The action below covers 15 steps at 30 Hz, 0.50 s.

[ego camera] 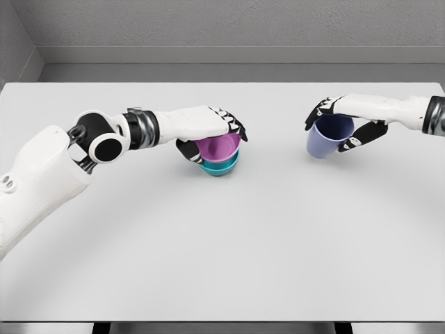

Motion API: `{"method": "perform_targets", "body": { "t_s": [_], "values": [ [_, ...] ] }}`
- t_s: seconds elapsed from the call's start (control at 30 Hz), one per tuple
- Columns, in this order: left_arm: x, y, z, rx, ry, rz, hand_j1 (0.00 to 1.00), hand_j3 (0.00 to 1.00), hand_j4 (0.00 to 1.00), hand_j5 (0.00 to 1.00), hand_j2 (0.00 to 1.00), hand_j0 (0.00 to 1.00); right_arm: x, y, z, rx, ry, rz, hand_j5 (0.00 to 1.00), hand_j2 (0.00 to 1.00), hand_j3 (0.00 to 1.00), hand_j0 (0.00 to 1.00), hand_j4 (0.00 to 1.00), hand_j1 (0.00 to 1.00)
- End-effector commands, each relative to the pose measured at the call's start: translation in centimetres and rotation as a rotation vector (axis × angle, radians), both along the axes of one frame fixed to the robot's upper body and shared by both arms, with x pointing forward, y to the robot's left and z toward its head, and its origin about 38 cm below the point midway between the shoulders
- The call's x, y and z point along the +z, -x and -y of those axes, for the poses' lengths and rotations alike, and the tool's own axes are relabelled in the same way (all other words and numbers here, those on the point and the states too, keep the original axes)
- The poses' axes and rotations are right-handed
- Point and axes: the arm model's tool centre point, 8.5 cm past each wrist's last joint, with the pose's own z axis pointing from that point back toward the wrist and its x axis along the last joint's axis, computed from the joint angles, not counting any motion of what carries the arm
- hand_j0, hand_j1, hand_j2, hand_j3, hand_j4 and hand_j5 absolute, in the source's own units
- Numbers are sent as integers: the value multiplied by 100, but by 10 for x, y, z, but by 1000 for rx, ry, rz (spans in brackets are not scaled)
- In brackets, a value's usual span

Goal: Stacking bowl and cup with both arms

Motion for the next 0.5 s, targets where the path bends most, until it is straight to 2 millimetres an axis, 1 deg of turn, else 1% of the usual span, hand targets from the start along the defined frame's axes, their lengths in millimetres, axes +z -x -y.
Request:
{"method": "perform_targets", "body": {
  "t_s": [0.0, 0.03, 0.07, 0.13, 0.47],
  "values": [
    [1, 0, 0, -1, 4, -1, 87, 87, 87, 87, 87, 87, 1, 0, -1, -1, -9, -1, 66, 66, 66, 66, 66, 66],
    [1, 0, 0, -1, 4, -1, 98, 98, 98, 98, 98, 98, 2, 0, -1, 0, -11, 0, 66, 66, 66, 66, 66, 66],
    [1, 0, 1, -2, 4, 0, 100, 100, 100, 100, 100, 100, 2, 0, -1, 1, -13, 1, 66, 66, 66, 66, 66, 66],
    [1, 0, 1, -2, 6, 1, 100, 100, 100, 100, 100, 100, 6, 1, -7, 15, -18, 10, 66, 66, 66, 66, 66, 66],
    [0, 1, -1, -1, 4, -1, 100, 100, 100, 100, 100, 100, 7, 0, -10, 22, -21, 11, 66, 66, 66, 66, 66, 66]
  ]
}}
